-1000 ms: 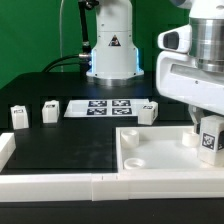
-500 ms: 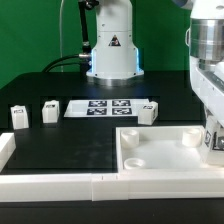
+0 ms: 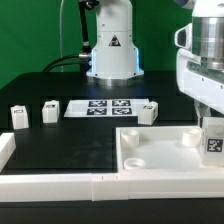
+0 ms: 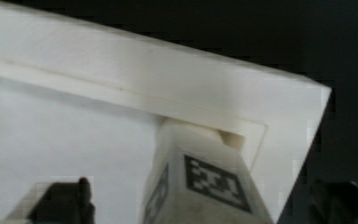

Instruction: Assemble one leg

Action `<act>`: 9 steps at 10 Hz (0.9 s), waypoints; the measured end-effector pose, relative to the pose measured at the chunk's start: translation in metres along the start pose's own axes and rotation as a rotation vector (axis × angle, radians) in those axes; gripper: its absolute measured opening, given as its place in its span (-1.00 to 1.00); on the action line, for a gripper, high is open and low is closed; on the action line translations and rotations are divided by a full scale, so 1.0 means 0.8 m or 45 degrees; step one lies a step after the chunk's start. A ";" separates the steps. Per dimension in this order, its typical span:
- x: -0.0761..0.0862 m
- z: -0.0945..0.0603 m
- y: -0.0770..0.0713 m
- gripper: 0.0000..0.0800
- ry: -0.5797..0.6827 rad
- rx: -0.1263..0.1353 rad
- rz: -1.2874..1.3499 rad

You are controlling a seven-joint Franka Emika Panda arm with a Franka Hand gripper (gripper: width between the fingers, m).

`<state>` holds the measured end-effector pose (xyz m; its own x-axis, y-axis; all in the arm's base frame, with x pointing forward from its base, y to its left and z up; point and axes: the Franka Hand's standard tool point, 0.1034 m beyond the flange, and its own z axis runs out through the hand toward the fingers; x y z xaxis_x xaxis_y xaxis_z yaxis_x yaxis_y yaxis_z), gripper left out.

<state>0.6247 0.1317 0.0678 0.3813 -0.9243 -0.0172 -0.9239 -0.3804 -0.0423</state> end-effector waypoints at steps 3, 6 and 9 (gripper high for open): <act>-0.001 0.000 -0.001 0.62 0.003 0.000 -0.487; 0.002 -0.004 -0.004 0.62 0.008 -0.005 -1.022; 0.011 -0.008 -0.008 0.62 0.025 -0.015 -1.359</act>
Offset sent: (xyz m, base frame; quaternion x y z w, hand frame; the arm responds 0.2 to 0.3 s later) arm 0.0037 0.0062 0.0034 0.0069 -0.0120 -0.3546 0.9349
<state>0.6338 0.1260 0.0746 0.9928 -0.1128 0.0393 -0.1122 -0.9936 -0.0159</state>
